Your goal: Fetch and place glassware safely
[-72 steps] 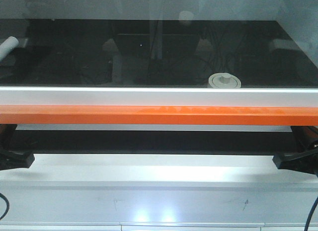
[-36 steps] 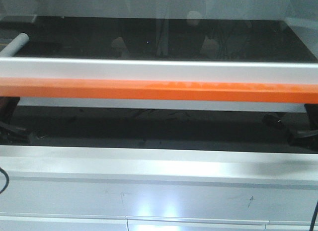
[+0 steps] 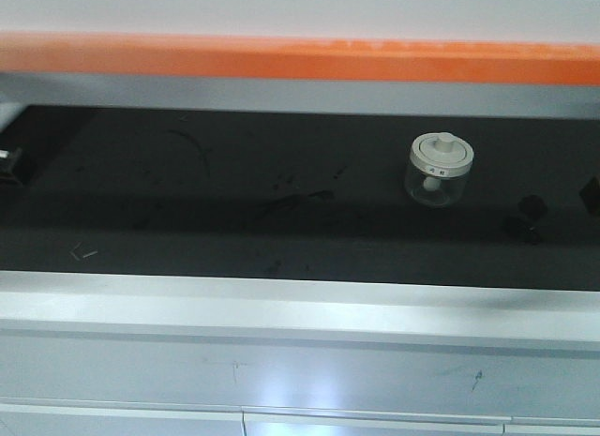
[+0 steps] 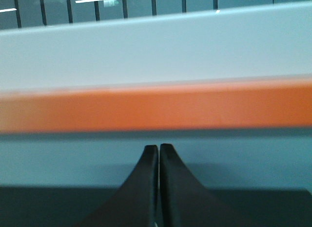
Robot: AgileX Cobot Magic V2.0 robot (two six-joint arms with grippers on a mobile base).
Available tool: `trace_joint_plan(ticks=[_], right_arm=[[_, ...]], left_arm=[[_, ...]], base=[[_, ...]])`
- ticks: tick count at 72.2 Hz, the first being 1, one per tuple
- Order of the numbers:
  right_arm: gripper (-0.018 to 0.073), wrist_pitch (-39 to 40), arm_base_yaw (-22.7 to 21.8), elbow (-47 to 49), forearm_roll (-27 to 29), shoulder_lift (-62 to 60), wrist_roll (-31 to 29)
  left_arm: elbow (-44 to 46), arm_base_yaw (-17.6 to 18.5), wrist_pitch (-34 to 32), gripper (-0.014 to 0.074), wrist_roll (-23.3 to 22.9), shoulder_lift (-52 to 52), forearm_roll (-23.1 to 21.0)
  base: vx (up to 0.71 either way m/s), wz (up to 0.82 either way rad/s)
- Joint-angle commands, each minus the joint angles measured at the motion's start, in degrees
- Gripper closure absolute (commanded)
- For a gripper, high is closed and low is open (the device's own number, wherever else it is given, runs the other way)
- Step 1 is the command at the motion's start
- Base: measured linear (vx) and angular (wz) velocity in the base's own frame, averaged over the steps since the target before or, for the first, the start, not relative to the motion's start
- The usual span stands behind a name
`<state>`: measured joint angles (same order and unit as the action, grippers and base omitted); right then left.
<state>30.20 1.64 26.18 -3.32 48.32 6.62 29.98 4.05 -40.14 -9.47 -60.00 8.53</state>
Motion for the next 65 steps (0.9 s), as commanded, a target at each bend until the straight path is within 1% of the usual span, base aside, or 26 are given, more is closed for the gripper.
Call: trace_joint_plan(ticks=[1, 10, 19, 29, 31, 36, 42, 49, 52, 60, 65], right_arm=[[0.056, 2.0, -0.1, 2.0, -0.4, -2.1, -1.6], [0.056, 0.0, -0.1, 2.0, -0.4, -4.2, -1.7], [0.056, -3.6, -0.1, 2.0, -0.6, -7.0, -1.7], [0.056, -10.6, -0.1, 2.0, -2.8, -11.5, -1.6], [0.056, -13.1, -0.1, 2.0, -2.9, -12.9, -1.6], [0.056, -17.8, -0.1, 2.0, -2.8, -15.4, -0.8], [0.056, -24.6, -0.1, 2.0, -2.8, -18.7, 1.9], [0.056, -33.0, -0.1, 2.0, -2.8, -22.7, 2.9], [0.056, -35.3, -0.1, 1.9, -2.9, -23.9, 2.6], [0.056, -39.2, -0.1, 1.7, -2.8, -26.8, 0.0], [0.056, -39.0, -0.1, 0.1, -2.6, -28.6, -1.2]], left_arm=[[2.1, 0.3, -1.3, 0.0603, -0.7, 1.6, -0.7], [2.1, 1.0, 1.9, 0.0603, -0.6, 3.1, -0.6], [2.1, 1.7, 5.7, 0.0603, -0.7, 5.2, -0.7], [2.1, 3.9, 11.7, 0.0603, -0.8, 8.6, -0.7], [2.1, 4.4, 13.4, 0.0603, -1.0, 9.2, -0.7], [2.1, 5.4, 18.1, 0.0603, -2.7, 11.6, -0.7], [1.8, 6.0, 23.1, 0.0603, -4.4, 15.2, -0.7], [-1.8, 6.9, 23.2, 0.0603, -4.7, 21.5, -0.6], [-4.0, 7.3, 22.9, 0.0603, -4.7, 24.5, -0.6], [-10.8, 7.7, 22.9, 0.0603, -4.8, 30.9, -0.6], [-13.5, 7.7, 22.9, 0.0603, -4.8, 34.1, -0.6]], base=[[0.0, 0.0], [0.0, 0.0], [0.0, 0.0], [0.0, 0.0], [0.0, 0.0], [0.0, 0.0], [0.0, 0.0], [0.0, 0.0], [0.0, 0.0], [0.0, 0.0], [0.0, 0.0]])
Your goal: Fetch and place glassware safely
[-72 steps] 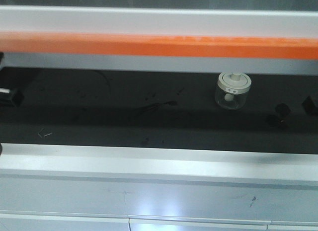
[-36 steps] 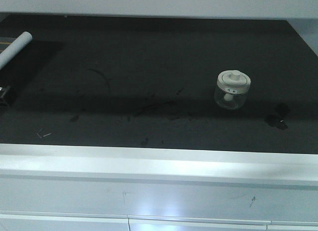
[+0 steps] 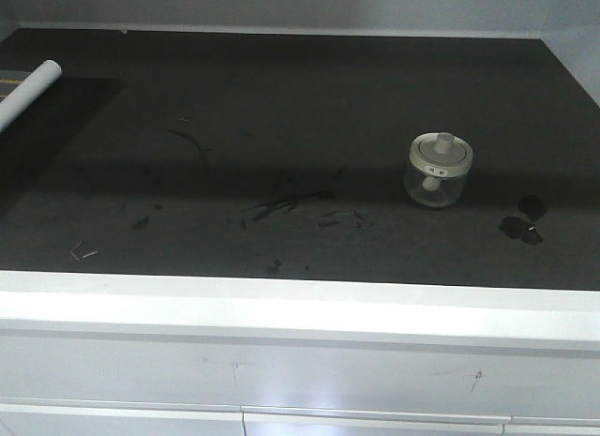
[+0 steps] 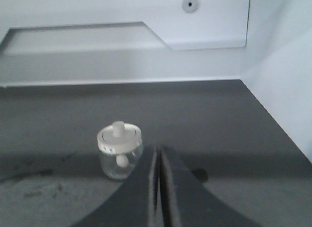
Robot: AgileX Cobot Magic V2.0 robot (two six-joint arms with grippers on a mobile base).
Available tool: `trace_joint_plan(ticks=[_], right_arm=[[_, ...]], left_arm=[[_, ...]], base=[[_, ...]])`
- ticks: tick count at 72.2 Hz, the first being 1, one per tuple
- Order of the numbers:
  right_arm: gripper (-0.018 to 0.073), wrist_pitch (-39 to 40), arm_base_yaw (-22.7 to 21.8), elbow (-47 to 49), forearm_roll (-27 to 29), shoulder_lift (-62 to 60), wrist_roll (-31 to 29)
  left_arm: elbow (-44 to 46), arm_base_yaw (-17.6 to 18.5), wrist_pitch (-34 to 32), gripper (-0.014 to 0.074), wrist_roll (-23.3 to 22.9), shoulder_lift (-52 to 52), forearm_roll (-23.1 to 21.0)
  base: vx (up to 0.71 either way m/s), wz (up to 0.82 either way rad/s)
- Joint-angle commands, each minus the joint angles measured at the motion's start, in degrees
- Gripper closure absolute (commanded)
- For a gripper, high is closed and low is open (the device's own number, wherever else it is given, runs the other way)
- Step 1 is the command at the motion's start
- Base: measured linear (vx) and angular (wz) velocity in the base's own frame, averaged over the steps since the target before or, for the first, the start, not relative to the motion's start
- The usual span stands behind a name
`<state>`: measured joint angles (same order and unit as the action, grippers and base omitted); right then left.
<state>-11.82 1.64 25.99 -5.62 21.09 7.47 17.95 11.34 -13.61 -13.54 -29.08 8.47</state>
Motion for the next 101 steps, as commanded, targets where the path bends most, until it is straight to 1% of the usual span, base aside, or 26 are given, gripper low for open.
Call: trace_joint_plan(ticks=[1, 9, 16, 25, 31, 36, 40, 47, 50, 55, 62, 72, 83, 91, 101], right_arm=[[0.056, 3.2, -0.1, -0.2, -0.1, -1.7, -2.0], [0.056, 5.4, -0.1, -5.5, 3.9, -3.9, -2.0], [0.056, 6.7, -0.1, -9.2, 5.6, -4.1, -2.1], [0.0557, 12.3, -0.1, -11.5, 4.9, -4.1, -2.5], [0.0537, 14.2, -0.1, -11.4, 4.9, -4.1, -3.9], [0.0498, 12.9, -0.1, -10.5, 4.9, -3.8, -4.6], [0.0445, 11.5, -0.1, -9.6, 4.9, -2.5, -5.4], [0.0327, 11.8, -0.1, -7.6, 4.9, 1.7, -6.9], [0.0269, 13.8, -0.1, -6.8, 5.1, 4.0, -6.9], [0.0198, 18.3, -0.1, -5.8, 5.6, 7.6, -6.6], [0.0137, 23.5, -0.1, -4.0, 5.6, 13.5, -6.2], [0.0134, 24.7, 0.7, 0.7, 5.0, 22.5, -3.7], [0.0141, 26.9, 6.4, 8.3, 4.6, 34.0, -3.7], [0.0141, 31.2, 9.5, 13.5, 3.5, 42.9, -3.7], [0.0141, 37.3, 9.4, 17.9, 3.7, 50.7, -3.5]], left_arm=[[-1.9, 0.4, -3.7, 0.0603, -0.7, 4.0, -0.6], [-3.2, 0.4, -3.3, 0.0603, -0.3, 6.6, -0.6], [-3.2, 0.4, -2.9, 0.0603, 0.7, 6.5, -0.6], [-3.2, 0.4, -3.5, 0.0603, 1.0, 6.5, -0.6], [-3.2, 0.4, -3.3, 0.0603, 2.8, 6.5, -0.6], [-3.2, 0.4, -3.7, 0.0603, 3.4, 6.5, -0.6], [-3.2, 0.4, -3.7, 0.0603, 3.4, 6.5, -0.6], [-3.2, 0.4, -3.5, 0.0603, 3.4, 6.5, -0.6], [-3.2, 0.4, -3.5, 0.0603, 3.4, 6.5, -0.6], [-3.2, 0.4, -3.5, 0.0603, 3.4, 6.5, -0.6], [-3.2, 0.4, -3.5, 0.0603, 3.4, 6.5, -0.6], [-3.2, 0.4, -3.5, 0.0603, 3.4, 6.5, -0.6], [-3.2, 0.4, -3.5, 0.0603, 3.4, 6.5, -0.6], [-3.2, 0.4, -3.5, 0.0603, 3.4, 6.5, -0.6], [-3.2, 0.4, -3.3, 0.0603, 3.4, 6.5, -0.6]], base=[[0.0, 0.0], [0.0, 0.0], [0.0, 0.0], [0.0, 0.0], [0.0, 0.0], [0.0, 0.0], [0.0, 0.0], [0.0, 0.0], [0.0, 0.0], [0.0, 0.0], [0.0, 0.0], [0.0, 0.0], [0.0, 0.0], [0.0, 0.0], [0.0, 0.0]])
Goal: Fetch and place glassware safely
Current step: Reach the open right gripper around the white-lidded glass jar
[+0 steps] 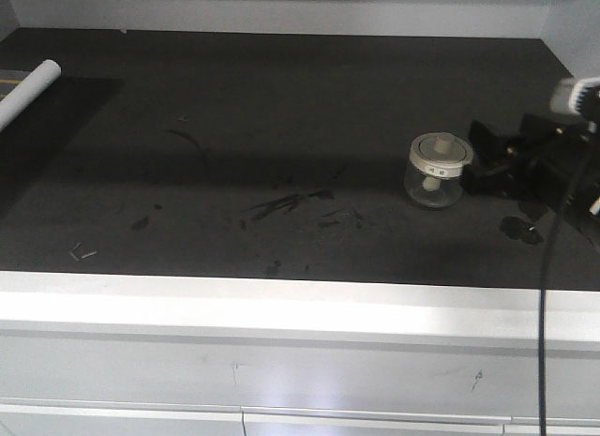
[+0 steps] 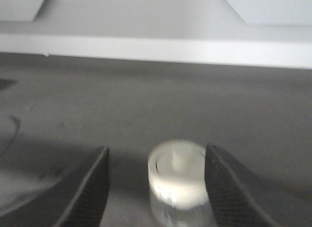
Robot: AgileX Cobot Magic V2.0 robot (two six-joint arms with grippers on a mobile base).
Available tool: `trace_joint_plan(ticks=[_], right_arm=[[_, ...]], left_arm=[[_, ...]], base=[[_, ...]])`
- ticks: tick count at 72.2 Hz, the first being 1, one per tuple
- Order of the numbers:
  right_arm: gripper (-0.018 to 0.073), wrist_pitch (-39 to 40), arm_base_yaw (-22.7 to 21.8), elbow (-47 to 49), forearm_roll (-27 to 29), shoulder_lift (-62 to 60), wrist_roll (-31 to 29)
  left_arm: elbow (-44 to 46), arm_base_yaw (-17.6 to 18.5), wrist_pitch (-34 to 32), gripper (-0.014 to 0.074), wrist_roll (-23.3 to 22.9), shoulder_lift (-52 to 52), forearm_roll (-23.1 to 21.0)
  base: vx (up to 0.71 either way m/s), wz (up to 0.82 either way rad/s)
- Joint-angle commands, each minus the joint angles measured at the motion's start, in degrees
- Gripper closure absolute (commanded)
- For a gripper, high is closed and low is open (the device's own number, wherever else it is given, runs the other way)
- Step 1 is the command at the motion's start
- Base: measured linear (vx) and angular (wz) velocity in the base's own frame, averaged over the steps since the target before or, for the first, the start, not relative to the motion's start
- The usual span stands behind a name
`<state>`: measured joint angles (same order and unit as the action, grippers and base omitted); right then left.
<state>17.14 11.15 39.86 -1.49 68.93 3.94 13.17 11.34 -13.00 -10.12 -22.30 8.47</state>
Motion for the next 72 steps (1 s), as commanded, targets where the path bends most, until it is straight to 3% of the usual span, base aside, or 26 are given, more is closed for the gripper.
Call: trace_joint_plan(ticks=[1, 28, 54, 64, 72], right_arm=[[0.0141, 8.8, -0.1, 4.4, -0.5, 3.9, 0.1], [0.0171, 12.4, -0.1, 16.1, -0.5, 22.8, 0.0], [0.0179, 12.2, -0.1, 21.9, -1.8, 32.0, 0.0], [0.0241, 11.4, -0.1, 21.9, -2.7, 33.8, -0.1], [0.0347, 10.7, -0.1, 21.2, -5.3, 35.1, -0.2]], left_arm=[[1.6, 0.4, -3.9, 0.0603, 0.0, -0.2, -0.6], [1.6, 0.4, -3.9, 0.0603, 0.0, -0.2, -0.6], [1.6, 0.4, -3.9, 0.0603, 0.0, -0.2, -0.6], [1.6, 0.4, -3.9, 0.0603, 0.0, -0.2, -0.6], [1.6, 0.4, -3.9, 0.0603, 0.0, -0.2, -0.6]], base=[[0.0, 0.0], [0.01, -0.04], [0.01, -0.03], [0.01, -0.03], [0.0, -0.03]])
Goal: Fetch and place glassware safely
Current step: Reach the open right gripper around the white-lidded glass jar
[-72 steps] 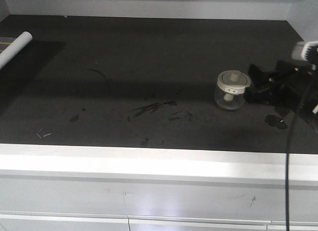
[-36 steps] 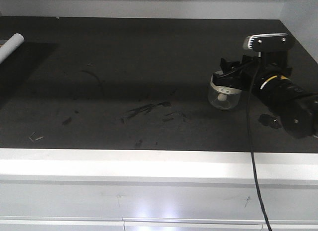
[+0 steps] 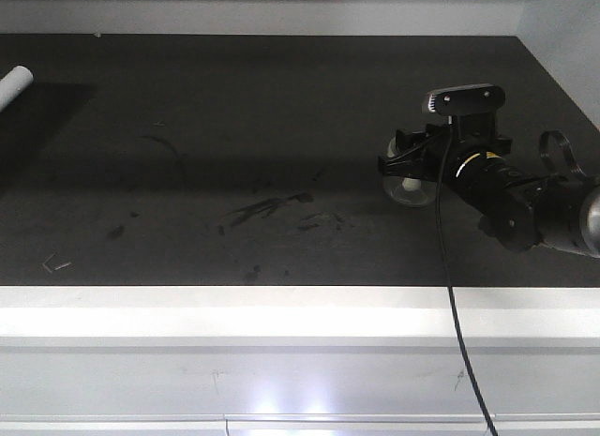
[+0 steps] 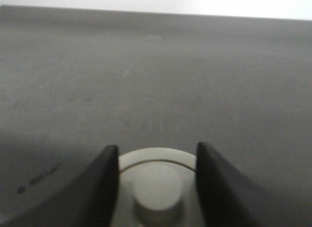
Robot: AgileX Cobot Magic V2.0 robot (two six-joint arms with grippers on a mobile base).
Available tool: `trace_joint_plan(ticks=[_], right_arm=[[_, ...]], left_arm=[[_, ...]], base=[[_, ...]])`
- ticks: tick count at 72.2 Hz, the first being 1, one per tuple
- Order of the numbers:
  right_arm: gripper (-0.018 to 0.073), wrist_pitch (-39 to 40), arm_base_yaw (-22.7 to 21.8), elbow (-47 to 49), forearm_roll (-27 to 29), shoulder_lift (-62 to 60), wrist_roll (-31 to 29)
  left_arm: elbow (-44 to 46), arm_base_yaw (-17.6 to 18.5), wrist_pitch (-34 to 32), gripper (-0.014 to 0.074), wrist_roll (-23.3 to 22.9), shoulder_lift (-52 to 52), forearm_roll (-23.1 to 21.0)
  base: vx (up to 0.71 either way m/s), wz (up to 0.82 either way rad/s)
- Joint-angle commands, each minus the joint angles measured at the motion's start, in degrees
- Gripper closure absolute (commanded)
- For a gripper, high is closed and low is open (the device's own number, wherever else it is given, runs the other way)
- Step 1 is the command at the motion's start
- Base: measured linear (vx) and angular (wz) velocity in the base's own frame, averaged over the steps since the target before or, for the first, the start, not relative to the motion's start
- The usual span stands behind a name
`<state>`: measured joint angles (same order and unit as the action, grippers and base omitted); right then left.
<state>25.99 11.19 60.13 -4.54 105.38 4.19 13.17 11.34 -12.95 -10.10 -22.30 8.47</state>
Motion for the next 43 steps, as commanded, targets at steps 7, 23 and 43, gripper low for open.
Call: trace_joint_plan(ticks=[7, 23, 43], right_arm=[[0.0472, 1.1, -0.1, -0.1, -4.2, -0.8, -0.4], [0.0566, 0.3, -0.1, -0.2, -5.2, -2.6, -0.3], [0.056, -0.3, -0.1, -0.2, -5.2, -11.4, -0.3]], left_arm=[[1.6, 0.4, -3.9, 0.0603, 0.0, -0.2, -0.6], [1.6, 0.4, -3.9, 0.0603, 0.0, -0.2, -0.6], [1.6, 0.4, -3.9, 0.0603, 0.0, -0.2, -0.6]], base=[[0.0, -0.01], [0.0, -0.02], [0.0, 0.0]])
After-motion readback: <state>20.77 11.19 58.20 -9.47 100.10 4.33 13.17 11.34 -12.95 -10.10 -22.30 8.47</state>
